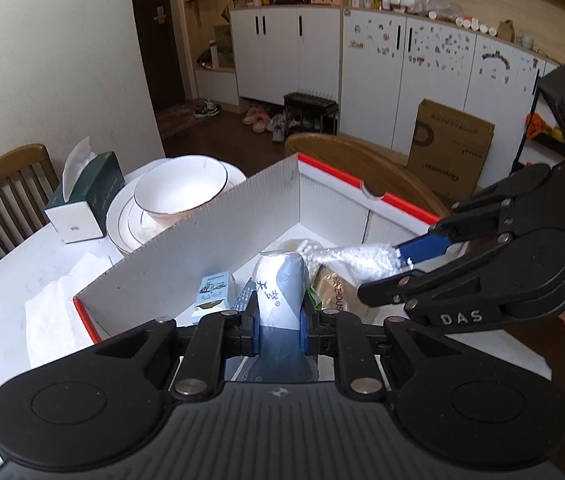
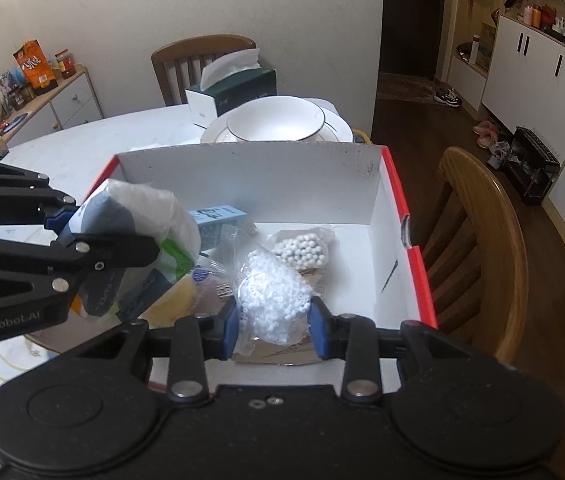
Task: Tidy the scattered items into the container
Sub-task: 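Lower both items into the box and open both tools, then withdraw both tools from the box back over the table items, then grasp the silver printed sachet with the left tool while the right tool grasps the pink soap dish, then carry the sachet and pink soap dish with both tools over the red box, then lower both items into the box and open both tools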
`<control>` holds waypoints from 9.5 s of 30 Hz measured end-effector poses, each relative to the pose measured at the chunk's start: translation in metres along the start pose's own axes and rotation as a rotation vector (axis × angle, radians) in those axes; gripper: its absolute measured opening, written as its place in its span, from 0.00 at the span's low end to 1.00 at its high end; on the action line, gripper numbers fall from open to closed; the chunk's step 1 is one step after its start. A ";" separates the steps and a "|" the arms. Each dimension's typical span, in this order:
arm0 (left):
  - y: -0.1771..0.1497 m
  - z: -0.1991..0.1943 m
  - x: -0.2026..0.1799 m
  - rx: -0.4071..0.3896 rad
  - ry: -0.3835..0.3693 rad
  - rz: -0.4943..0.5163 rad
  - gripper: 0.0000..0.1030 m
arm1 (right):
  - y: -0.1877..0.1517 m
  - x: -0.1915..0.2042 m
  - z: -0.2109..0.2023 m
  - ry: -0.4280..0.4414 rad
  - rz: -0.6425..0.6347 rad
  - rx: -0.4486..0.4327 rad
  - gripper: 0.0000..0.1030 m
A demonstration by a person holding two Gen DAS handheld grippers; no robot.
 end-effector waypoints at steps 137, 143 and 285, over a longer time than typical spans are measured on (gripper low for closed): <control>-0.269 -0.123 0.187 0.074 0.194 -0.388 1.00 | -0.006 0.272 0.084 0.073 -0.192 0.013 0.81; -0.264 -0.116 0.199 0.102 0.242 -0.536 1.00 | -0.002 0.280 0.101 0.069 -0.165 0.055 0.79; 0.000 0.023 -0.015 0.035 0.153 -0.040 0.58 | 0.000 -0.017 0.019 -0.052 0.021 0.014 0.39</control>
Point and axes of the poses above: each gripper's, at about its wrist camera, not at the fingertips, and z roughly the way its jaws point, x to its left, y to its top, the point moved 1 cm from there along z, roughly the way its jaws point, and after that the axes turned 4 degrees about z, right-handed, at the moved point
